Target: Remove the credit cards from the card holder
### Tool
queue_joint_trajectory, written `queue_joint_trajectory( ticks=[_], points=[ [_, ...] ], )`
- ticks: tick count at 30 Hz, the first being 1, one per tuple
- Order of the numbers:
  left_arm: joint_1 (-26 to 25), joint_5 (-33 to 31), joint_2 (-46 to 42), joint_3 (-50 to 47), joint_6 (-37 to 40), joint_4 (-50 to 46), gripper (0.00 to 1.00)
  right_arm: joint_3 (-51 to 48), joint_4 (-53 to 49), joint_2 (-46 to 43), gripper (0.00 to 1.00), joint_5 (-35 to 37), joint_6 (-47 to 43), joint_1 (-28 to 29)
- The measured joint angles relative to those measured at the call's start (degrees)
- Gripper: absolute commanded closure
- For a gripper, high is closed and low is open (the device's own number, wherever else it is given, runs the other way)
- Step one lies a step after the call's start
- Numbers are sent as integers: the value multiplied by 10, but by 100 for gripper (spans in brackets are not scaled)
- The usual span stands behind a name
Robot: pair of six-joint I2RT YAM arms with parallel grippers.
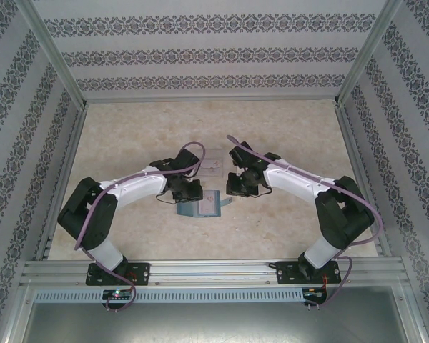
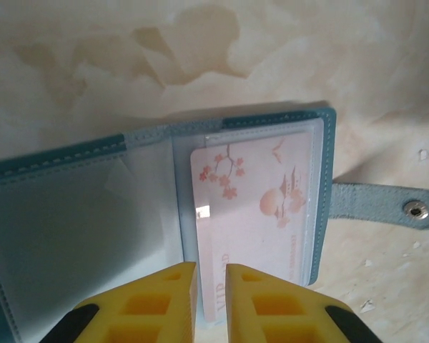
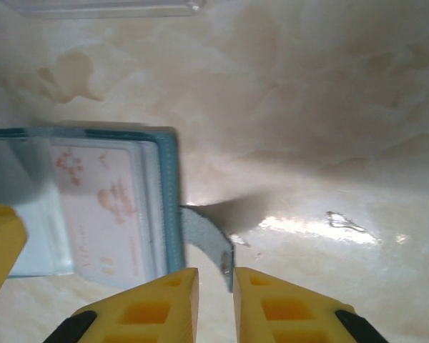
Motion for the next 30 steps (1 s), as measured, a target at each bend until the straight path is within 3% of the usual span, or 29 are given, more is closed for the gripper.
queue_joint_trajectory(
  ticks=[10, 13, 21, 30],
  points=[
    [34, 73, -7, -53, -37, 83, 83, 21, 57, 40, 81, -55, 31, 32],
    [35, 84, -4, -54, -43, 93, 83, 23, 64, 69, 77, -57, 33, 34],
    [35, 85, 17, -51, -43, 97, 82, 23, 65, 112, 68, -57, 33, 34],
    [35, 85, 32, -45, -38, 83, 79, 23, 67, 129, 69, -56, 31, 34]
  ],
)
